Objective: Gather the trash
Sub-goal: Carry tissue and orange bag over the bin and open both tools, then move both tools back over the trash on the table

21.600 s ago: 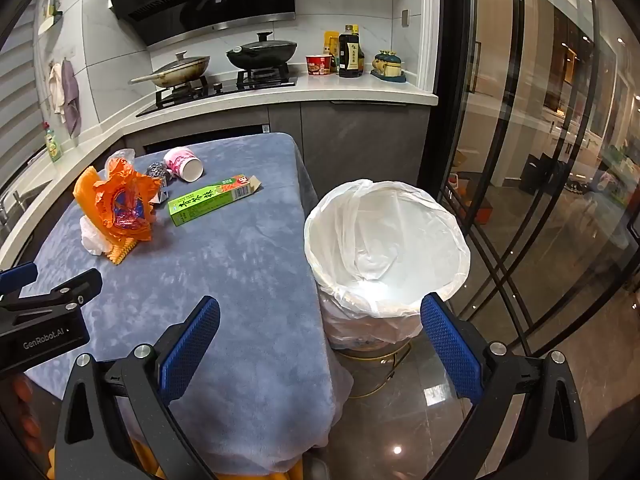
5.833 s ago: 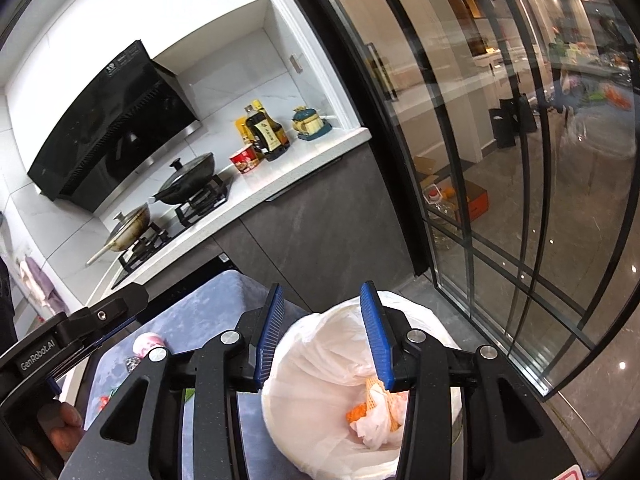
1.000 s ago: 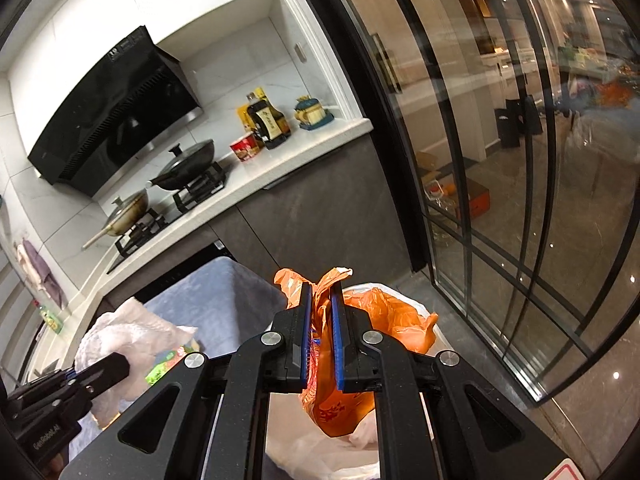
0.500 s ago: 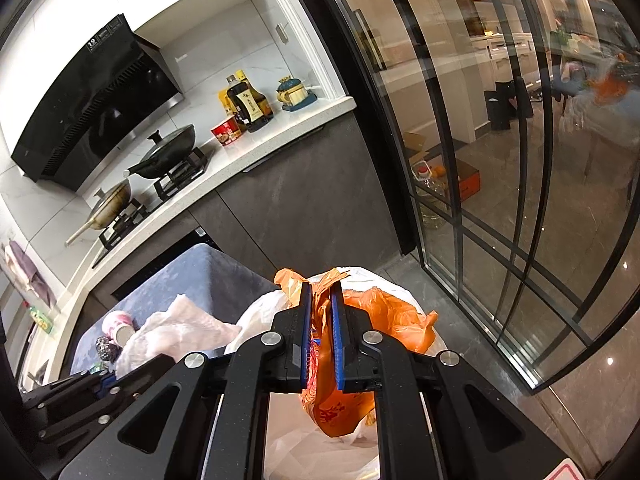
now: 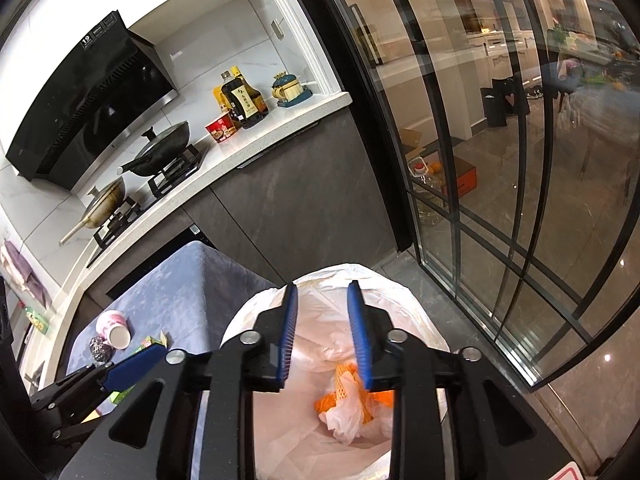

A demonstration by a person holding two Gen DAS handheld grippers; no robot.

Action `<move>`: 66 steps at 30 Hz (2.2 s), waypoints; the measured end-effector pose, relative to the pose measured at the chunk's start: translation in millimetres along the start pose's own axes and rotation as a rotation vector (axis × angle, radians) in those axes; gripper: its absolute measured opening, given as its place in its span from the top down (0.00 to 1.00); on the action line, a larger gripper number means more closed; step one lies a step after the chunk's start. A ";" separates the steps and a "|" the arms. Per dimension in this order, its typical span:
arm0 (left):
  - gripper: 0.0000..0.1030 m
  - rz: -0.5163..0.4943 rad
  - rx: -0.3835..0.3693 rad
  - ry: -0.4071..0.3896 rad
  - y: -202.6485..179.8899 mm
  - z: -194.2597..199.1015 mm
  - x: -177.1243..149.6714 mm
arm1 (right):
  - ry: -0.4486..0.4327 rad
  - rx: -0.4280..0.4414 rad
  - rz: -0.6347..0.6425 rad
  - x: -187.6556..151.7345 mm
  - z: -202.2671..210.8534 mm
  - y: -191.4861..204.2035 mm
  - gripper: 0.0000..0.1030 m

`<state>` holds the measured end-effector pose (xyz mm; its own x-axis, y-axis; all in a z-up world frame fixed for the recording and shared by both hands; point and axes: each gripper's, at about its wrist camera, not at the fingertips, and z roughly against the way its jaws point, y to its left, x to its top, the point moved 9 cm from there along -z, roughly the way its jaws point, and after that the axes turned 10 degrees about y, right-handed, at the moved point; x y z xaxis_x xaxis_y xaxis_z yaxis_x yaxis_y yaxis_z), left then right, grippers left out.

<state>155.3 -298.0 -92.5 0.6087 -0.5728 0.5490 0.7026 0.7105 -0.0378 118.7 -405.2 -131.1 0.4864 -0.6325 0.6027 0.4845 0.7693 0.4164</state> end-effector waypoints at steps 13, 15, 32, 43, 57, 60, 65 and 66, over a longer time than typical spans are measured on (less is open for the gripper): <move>0.53 0.079 0.009 -0.034 34.1 20.4 1.5 | -0.021 0.008 0.017 0.0 10.3 10.1 0.69; 0.49 0.100 0.015 -0.041 42.5 26.3 -0.7 | -0.020 0.014 0.024 -1.5 11.9 15.4 0.69; 0.15 0.326 0.160 -0.109 168.4 89.9 -49.2 | 0.006 0.092 0.158 -35.1 17.4 116.4 0.56; 0.12 0.555 0.275 -0.054 286.4 107.8 -125.3 | 0.077 0.152 0.275 -82.9 2.2 200.5 0.56; 0.12 0.772 0.321 0.047 402.7 88.6 -222.7 | 0.178 0.187 0.388 -140.9 -30.3 285.4 0.56; 0.12 0.800 0.305 0.069 415.5 75.0 -234.1 | 0.195 0.186 0.412 -150.4 -37.4 300.3 0.56; 0.26 0.807 0.267 0.092 423.9 57.1 -242.5 | 0.222 0.182 0.438 -162.8 -48.5 316.8 0.56; 0.27 0.801 0.271 0.089 424.9 56.1 -241.9 | 0.227 0.180 0.443 -164.9 -50.7 320.2 0.56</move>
<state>286.0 165.5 -194.5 0.9195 0.1233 0.3733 -0.0588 0.9820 -0.1795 230.4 -59.1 -131.7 0.7708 -0.2315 0.5936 0.0738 0.9578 0.2778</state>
